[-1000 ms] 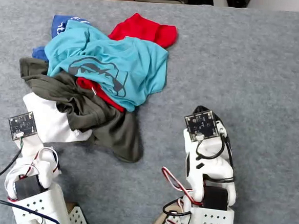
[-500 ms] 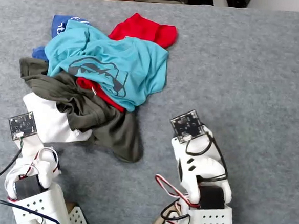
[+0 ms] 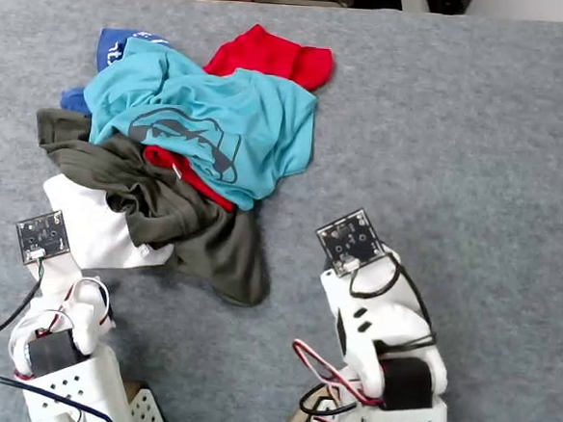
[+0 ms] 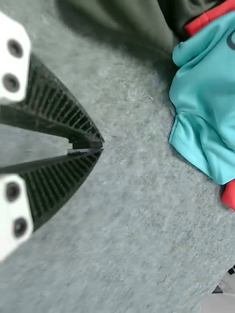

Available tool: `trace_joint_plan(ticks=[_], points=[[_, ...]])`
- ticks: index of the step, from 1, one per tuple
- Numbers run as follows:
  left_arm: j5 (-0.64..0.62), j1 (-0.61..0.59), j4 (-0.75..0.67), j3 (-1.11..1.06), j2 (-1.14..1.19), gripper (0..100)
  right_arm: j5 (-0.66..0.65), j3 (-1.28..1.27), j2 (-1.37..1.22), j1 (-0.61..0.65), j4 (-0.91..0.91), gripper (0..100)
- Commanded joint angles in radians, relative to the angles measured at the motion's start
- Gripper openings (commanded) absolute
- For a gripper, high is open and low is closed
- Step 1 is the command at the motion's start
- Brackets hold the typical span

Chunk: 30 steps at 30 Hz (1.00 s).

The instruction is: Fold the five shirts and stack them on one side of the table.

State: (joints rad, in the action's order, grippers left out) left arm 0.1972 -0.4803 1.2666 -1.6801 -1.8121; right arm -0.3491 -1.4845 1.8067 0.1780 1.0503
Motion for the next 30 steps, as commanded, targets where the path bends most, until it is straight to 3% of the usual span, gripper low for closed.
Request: trace_joint_plan(ticks=[1,14,24,30], points=[[0.003,-0.003,0.006,-0.011,-0.007,2,-0.032,0.111,0.030,0.010,0.048,0.5],[0.003,-0.003,0.006,-0.011,-0.007,2,-0.041,0.524,-0.555,-0.036,0.071,0.5],[0.003,-0.003,0.006,-0.011,-0.007,2,-0.046,0.564,-0.676,-0.044,0.005,0.5],[0.003,-0.003,0.006,-0.011,-0.007,2,-0.048,0.742,-0.797,-0.038,0.061,0.5]])
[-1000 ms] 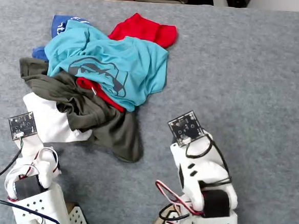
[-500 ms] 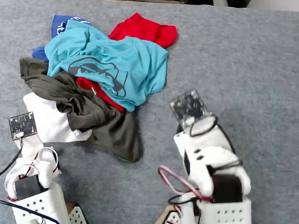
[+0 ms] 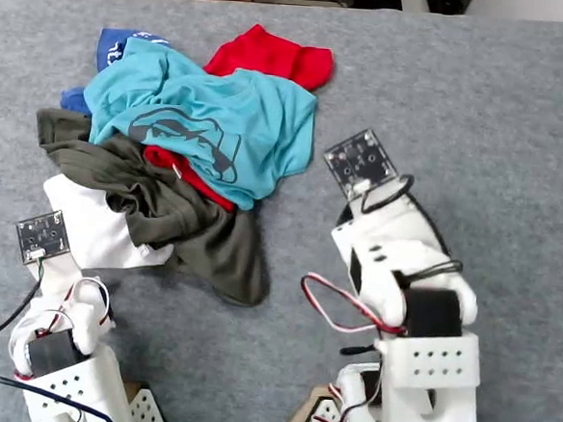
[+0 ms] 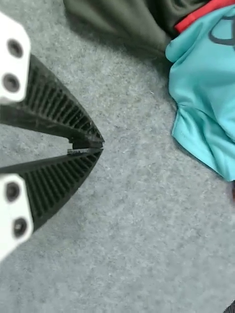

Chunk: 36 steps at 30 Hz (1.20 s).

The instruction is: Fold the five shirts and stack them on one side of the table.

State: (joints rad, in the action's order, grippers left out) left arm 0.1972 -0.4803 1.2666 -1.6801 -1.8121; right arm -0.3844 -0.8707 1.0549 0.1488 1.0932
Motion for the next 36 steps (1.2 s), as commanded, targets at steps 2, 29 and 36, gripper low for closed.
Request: trace_joint_plan(ticks=[2,29,36], points=[[0.003,-0.003,0.006,-0.011,-0.007,2,-0.008,0.203,-0.088,-0.005,0.054,0.5],[0.003,-0.003,0.006,-0.011,-0.007,2,0.532,1.053,-0.812,0.163,0.523,12.7],[0.003,-0.003,0.006,-0.011,-0.007,2,0.594,1.369,-1.142,0.343,0.663,12.7]])
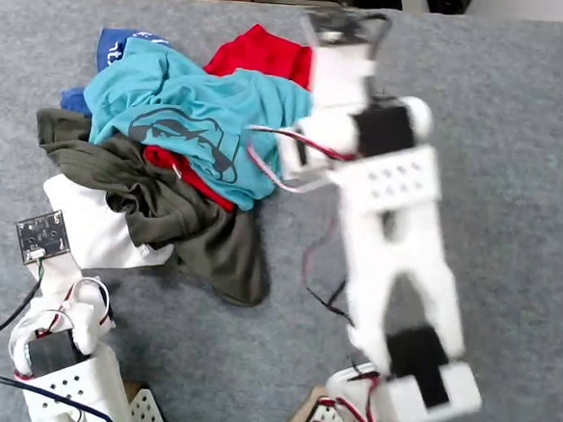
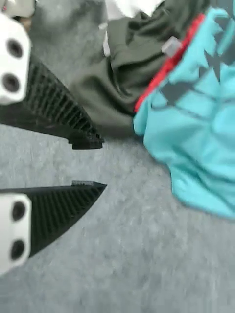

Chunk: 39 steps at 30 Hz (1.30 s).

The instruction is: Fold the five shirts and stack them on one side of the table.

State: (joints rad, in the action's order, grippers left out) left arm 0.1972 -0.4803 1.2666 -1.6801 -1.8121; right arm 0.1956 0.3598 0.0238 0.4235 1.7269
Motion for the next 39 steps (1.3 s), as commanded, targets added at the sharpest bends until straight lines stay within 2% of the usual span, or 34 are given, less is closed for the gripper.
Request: trace_joint_plan(ticks=[1,12,19,28,31,39], points=[[0.003,-0.003,0.006,-0.011,-0.007,2,0.014,0.177,-0.159,0.088,0.031,12.7],[0.002,0.002,0.006,-0.011,-0.007,2,0.014,0.625,-0.627,0.213,0.026,12.8],[0.000,0.002,0.006,-0.011,-0.007,2,0.014,0.849,-0.832,0.275,0.008,12.8],[0.002,0.002,0.006,-0.011,-0.007,2,0.014,0.990,-1.082,0.214,-0.049,10.6],[0.002,0.002,0.006,-0.011,-0.007,2,0.012,1.101,-1.093,0.173,-0.028,0.1],[0.002,0.002,0.006,-0.011,-0.007,2,0.012,1.310,-1.041,0.117,0.028,0.4]])
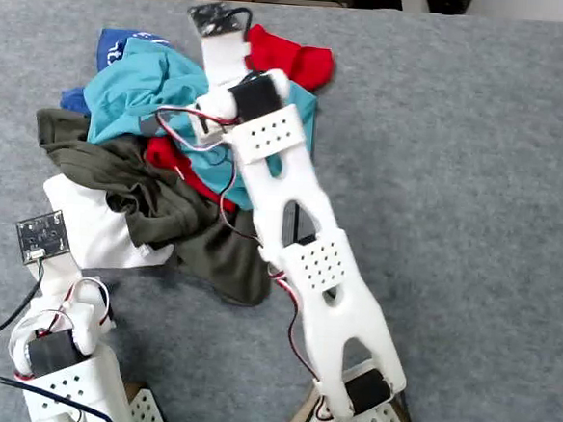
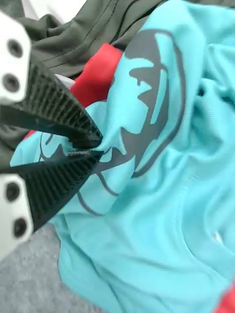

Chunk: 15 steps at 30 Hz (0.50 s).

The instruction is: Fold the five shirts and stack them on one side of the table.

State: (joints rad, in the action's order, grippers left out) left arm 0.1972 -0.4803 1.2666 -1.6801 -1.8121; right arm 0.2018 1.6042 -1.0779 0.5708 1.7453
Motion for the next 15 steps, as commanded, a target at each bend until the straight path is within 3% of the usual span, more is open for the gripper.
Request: trace_joint_plan(ticks=[1,7,15], points=[[0.002,0.002,0.006,-0.011,-0.007,2,0.006,0.061,0.094,-0.041,0.020,0.4],[0.002,0.002,0.006,-0.011,-0.007,2,0.002,0.036,0.328,-0.166,0.034,0.4],[0.002,0.003,0.002,-0.011,-0.007,2,-0.035,0.035,0.549,-0.453,0.037,0.4]])
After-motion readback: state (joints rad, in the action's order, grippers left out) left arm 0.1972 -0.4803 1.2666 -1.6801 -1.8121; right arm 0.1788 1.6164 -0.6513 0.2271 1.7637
